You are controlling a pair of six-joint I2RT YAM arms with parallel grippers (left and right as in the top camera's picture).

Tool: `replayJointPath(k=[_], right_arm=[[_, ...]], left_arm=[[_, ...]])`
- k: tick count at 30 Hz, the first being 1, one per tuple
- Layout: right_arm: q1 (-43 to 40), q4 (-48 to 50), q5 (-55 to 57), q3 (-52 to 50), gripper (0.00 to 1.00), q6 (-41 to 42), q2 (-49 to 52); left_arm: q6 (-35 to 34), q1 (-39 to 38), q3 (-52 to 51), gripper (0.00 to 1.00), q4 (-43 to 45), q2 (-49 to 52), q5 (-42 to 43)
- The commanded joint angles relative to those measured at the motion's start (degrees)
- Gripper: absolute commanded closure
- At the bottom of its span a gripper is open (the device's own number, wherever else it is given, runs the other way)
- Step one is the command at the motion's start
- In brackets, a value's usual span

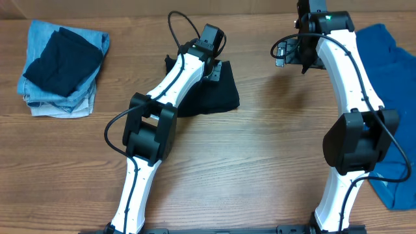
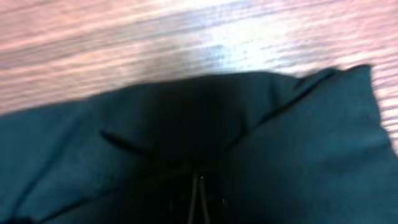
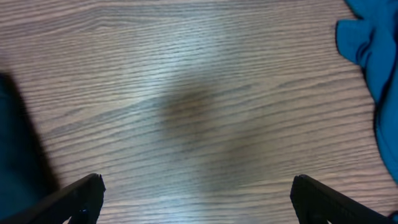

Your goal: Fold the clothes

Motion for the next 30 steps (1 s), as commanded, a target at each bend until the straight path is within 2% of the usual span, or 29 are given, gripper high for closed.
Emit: replayJointPath(k=[1, 5, 7, 10, 12, 16, 18, 21, 24, 27, 28, 30], right_arm=[[-0.2, 0.1, 0.7, 0.9, 0.0, -0.3, -2.0], [-0.2, 0.1, 0.7, 0.9, 0.0, -0.3, -2.0], [-0.2, 0.1, 0.7, 0.9, 0.0, -0.3, -2.0], [-0.2, 0.1, 0.7, 0.9, 0.0, -0.3, -2.0], [-0.2, 0.1, 0.7, 0.9, 0.0, -0.3, -2.0], [-0.2, 0.1, 0.7, 0.9, 0.0, -0.3, -2.0], [-0.2, 0.1, 0.7, 0.9, 0.0, -0.3, -2.0], [-0.2, 0.1, 0.7, 0.9, 0.0, -0.3, -2.0], [-0.2, 0.1, 0.7, 0.9, 0.0, -0.3, -2.0], [-0.2, 0.1, 0.7, 0.9, 0.0, -0.3, -2.0], [-0.2, 0.1, 0.7, 0.9, 0.0, -0.3, -2.0], [-0.2, 0.1, 0.7, 0.9, 0.0, -0.3, -2.0]], left_arm=[[-0.6, 0.0, 1.8, 0.96, -1.7, 1.9, 1.1], [-0.7, 0.0, 11.0, 0.92, -8.7, -8.2, 1.1], [-2.4, 0.0, 11.4, 0.92, -13.3, -12.3, 1.2], [-5.4, 0.0, 10.7, 0.96, -23.4, -12.0, 4.0], [-6.2, -0.4, 7.3, 0.96, -27.0, -11.4, 5.3], [-7.3, -1.3, -7.0, 0.95, -24.6, -11.4, 5.4], [-7.2, -1.2, -14.5, 0.94, -18.5, -11.4, 5.4], [-7.2, -1.1, -19.1, 0.94, -13.5, -11.4, 5.4], [-6.2, -1.1, -15.9, 0.96, -16.3, -11.5, 5.4], [-6.0, -1.1, -3.5, 0.96, -26.0, -11.9, 5.1], [-5.2, -0.9, 0.4, 0.96, -28.2, -11.9, 4.3], [-5.7, 0.2, 2.0, 0.96, -28.7, -11.9, 0.2]])
